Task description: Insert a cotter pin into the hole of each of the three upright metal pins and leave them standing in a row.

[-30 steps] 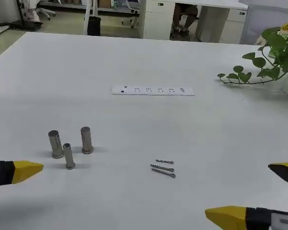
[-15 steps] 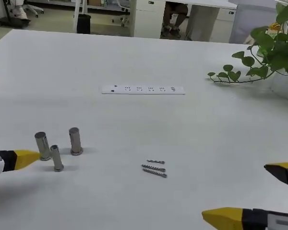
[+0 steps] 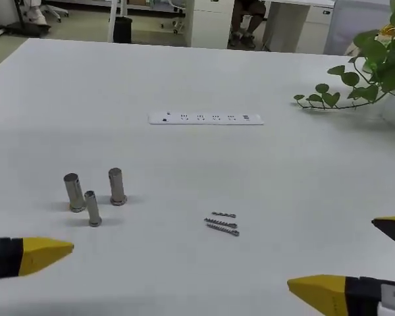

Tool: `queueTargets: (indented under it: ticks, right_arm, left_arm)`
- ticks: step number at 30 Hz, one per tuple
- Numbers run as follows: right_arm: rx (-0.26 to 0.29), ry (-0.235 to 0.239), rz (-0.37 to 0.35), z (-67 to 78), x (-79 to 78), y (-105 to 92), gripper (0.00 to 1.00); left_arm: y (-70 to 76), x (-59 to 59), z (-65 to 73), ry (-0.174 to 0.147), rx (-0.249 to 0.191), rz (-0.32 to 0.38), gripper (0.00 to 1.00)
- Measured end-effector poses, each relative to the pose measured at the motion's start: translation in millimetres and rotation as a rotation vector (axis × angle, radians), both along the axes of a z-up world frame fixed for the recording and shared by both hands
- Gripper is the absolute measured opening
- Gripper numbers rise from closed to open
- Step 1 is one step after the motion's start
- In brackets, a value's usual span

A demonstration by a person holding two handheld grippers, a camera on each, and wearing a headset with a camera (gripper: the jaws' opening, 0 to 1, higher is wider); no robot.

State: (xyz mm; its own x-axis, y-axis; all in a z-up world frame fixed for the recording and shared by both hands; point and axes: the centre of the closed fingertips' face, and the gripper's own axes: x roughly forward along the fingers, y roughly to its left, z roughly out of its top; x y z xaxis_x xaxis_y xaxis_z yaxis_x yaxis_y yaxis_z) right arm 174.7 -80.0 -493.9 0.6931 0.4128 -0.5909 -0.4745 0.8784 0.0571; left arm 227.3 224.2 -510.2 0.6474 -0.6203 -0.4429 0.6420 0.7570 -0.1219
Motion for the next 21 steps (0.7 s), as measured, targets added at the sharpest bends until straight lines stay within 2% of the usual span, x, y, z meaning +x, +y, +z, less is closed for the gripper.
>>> queueTargets:
  ticks: [2,6,7,9,13,21]
  right_arm:
    - [0.016,0.007,0.003,-1.7,-0.6,1.8,0.94]
    - [0.018,0.012,0.021,-2.4,-1.9,3.2,0.95]
    - [0.022,0.012,0.023,-2.3,-2.0,3.2,0.95]
    - [0.033,0.014,0.031,-2.3,-2.4,3.2,0.96]
    - [0.031,0.018,0.028,-5.1,-0.3,-0.3,0.95]
    - [0.03,0.009,0.036,-2.6,1.4,-0.2,0.95]
  left_arm:
    - [-2.3,-19.6,-1.9,0.023,-0.012,0.006,0.99]
    - [-6.8,-43.3,-9.5,0.053,0.009,0.005,0.99]
    - [-8.5,-51.6,-13.3,0.085,0.006,-0.001,0.99]
    - [-11.0,-57.0,-14.1,0.098,-0.008,0.006,0.99]
    - [-14.0,-62.8,-13.1,0.104,-0.024,0.025,0.99]
    - [-11.8,-65.3,-13.6,0.112,-0.003,0.034,0.99]
